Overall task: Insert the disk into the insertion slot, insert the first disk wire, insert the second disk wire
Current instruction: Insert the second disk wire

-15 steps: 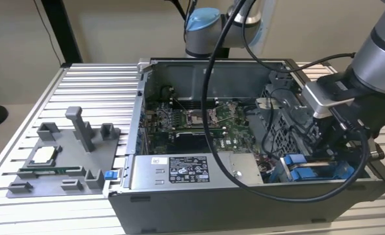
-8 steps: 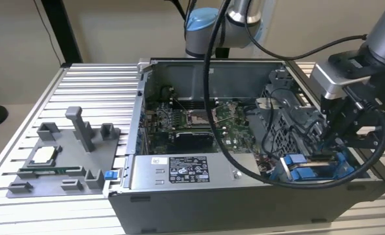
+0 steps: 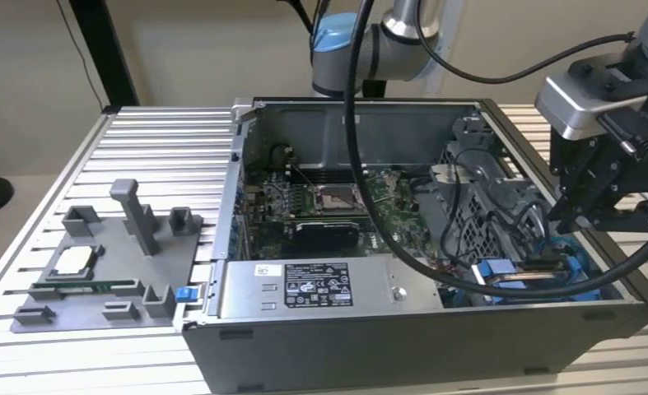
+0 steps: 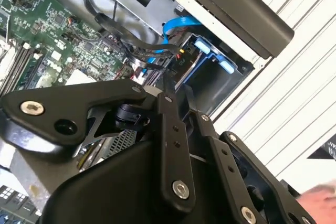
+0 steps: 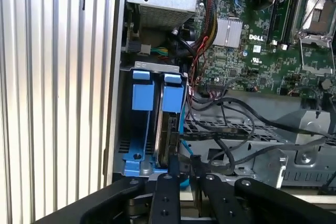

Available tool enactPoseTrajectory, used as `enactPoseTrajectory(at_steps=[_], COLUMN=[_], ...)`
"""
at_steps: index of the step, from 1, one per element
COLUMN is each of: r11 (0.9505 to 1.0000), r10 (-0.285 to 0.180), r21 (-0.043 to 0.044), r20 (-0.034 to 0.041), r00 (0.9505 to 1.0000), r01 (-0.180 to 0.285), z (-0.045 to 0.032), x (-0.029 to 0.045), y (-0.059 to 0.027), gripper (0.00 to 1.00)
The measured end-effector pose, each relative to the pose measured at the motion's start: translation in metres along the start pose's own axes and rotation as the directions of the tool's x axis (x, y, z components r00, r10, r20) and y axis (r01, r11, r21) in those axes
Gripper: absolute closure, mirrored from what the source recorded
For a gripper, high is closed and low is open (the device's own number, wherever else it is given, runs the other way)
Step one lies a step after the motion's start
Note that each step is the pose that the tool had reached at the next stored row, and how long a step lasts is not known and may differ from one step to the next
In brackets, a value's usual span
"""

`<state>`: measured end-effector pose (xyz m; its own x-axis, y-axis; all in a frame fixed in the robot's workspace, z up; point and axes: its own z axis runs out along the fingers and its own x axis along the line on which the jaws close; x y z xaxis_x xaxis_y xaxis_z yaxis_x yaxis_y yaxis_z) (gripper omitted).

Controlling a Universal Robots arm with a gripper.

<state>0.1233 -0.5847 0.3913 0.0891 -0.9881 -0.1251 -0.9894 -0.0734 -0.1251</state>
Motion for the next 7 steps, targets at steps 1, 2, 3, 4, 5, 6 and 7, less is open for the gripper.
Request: enactPoseTrajectory(at_steps=[1,2,3,4,5,6,7], r11=[1.0000,1.0000,1.0000,1.0000,1.0000,1.0000,1.0000], r10=[0.000,0.000,0.000,0.000,0.000,0.000,0.000], r21=[0.0000,0.0000,0.0000,0.0000,0.0000,0.0000,0.0000], r20=[-0.0001,0.0000,-0.0001,-0.0001,-0.0002,-0.0001,-0.0001], r00=[1.0000,1.0000,1.0000,1.0000,1.0000,1.0000,1.0000], r01=[0.000,0.000,0.000,0.000,0.000,0.000,0.000], z=[-0.0001,0.0000,-0.0001,-0.0001,-0.0001,-0.0001,-0.0001], x=[0.0000,0.0000,0.0000,0.0000,0.0000,0.0000,0.0000], y=[0.0000,0.0000,0.0000,0.0000,0.0000,0.0000,0.0000], gripper=[0.00,0.00,0.00,0.00,0.00,0.00,0.00])
